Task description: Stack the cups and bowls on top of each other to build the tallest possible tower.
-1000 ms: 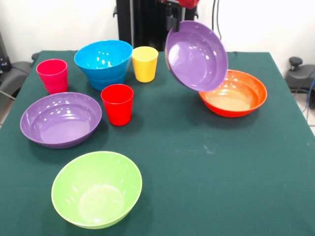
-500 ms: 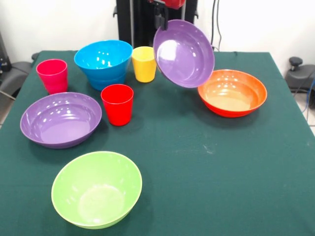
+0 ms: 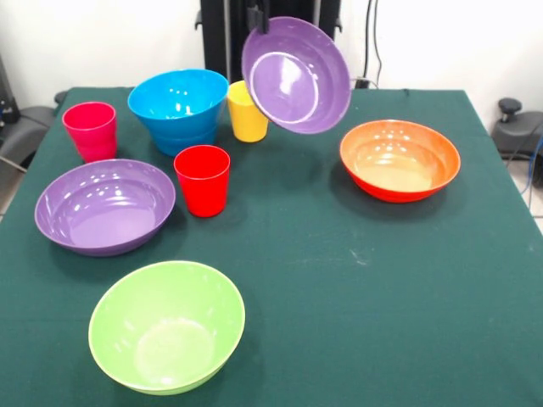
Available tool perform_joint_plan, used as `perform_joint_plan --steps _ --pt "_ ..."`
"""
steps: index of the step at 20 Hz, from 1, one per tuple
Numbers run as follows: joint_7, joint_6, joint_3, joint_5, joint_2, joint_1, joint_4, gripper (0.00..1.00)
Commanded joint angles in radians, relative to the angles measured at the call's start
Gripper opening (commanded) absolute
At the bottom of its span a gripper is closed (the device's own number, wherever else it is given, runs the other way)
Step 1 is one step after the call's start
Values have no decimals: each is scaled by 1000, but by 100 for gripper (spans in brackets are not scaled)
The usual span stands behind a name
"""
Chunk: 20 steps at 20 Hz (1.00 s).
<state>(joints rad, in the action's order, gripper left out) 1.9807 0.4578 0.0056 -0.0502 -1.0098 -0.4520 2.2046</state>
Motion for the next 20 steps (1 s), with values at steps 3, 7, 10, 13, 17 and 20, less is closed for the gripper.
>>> perform_joint_plan --steps 3,7,10,13,17,20 --pt "-174 4 137 -108 -65 -132 123 0" --pt "-194 -12 175 -145 -64 -211 145 0" --pt "-200 -16 206 -169 -72 -264 160 0" --pt "-201 -13 236 -193 -66 -311 162 0" --pt "-192 -36 272 -230 -64 -370 186 0" --pt "-173 -49 291 -263 -47 -400 188 0"
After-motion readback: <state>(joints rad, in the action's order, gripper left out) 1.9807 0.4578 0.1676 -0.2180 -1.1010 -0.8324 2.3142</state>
